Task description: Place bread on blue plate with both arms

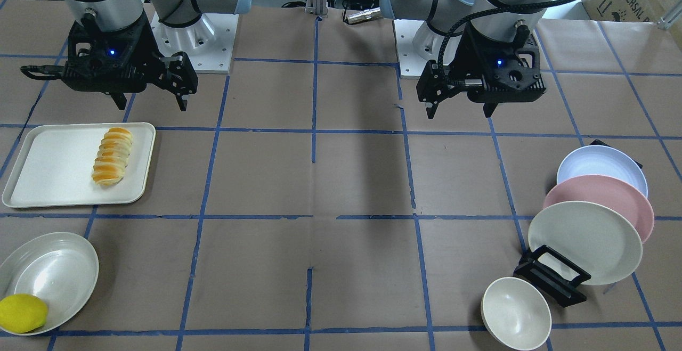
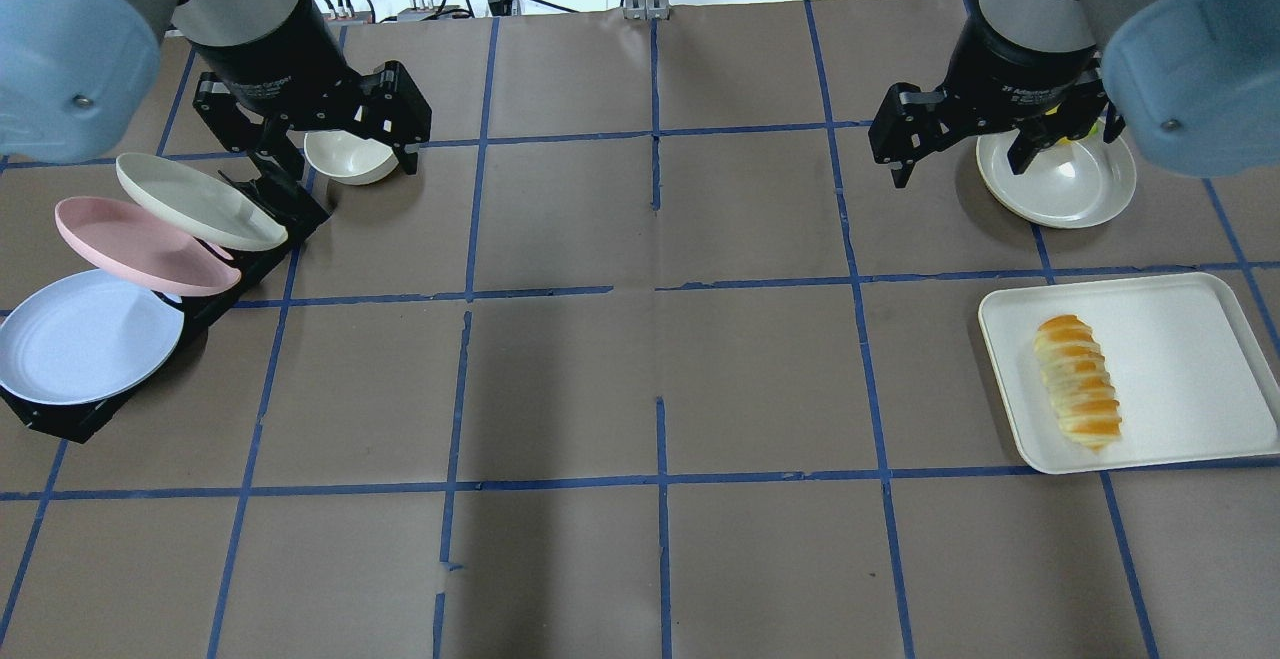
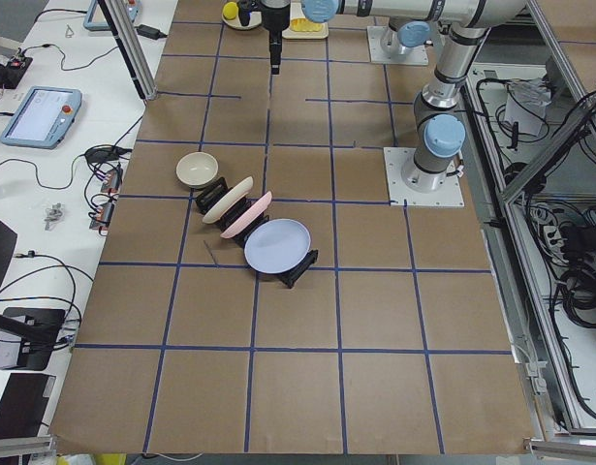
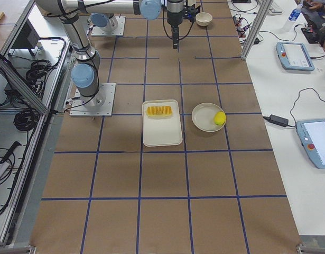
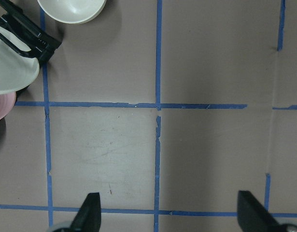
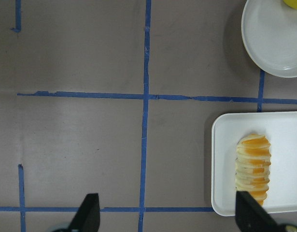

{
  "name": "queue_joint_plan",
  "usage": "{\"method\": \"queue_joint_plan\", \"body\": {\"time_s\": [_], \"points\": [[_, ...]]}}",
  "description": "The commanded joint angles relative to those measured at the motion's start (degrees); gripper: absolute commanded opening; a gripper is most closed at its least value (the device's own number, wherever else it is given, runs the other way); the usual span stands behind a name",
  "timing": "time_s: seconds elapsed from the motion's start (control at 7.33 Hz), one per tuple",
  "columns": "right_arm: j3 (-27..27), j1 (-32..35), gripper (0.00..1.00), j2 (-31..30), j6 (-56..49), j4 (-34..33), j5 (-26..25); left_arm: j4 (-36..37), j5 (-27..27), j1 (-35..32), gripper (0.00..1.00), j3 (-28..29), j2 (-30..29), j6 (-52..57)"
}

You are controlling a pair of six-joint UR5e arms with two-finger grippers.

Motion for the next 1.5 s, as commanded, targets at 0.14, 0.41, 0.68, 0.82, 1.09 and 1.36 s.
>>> {"method": "queue_joint_plan", "body": {"time_s": [0.14,0.41,0.68,0.82,1.09,1.36], "points": [[-0.01,0.00,1.00,-0.01,0.00,0.00,0.00,-0.13,0.09,0.05,1.00,-0.56,0.52,0.87],[-0.09,0.09,1.00,0.08,0.09,0.00,0.00,-0.31,0.97,4.41,1.00,-0.65,1.48,8.98],[0.43,-1.48,1.00,0.35,0.17,-0.26,-0.18,-0.40,-0.60,15.20,1.00,-1.79,2.72,19.00],[1.48,-3.93,1.00,0.43,-0.35,-0.26,0.00,-0.57,-2.09,20.74,1.00,-2.23,2.81,25.50],[7.61,-11.13,1.00,-0.96,-6.29,-1.66,-0.09,-0.66,-2.36,33.73,1.00,-2.50,2.72,40.96],[14.72,-17.64,1.00,-2.90,-13.75,-9.37,-0.18,-0.93,-2.72,45.26,0.98,-2.06,-0.51,54.41]]}}
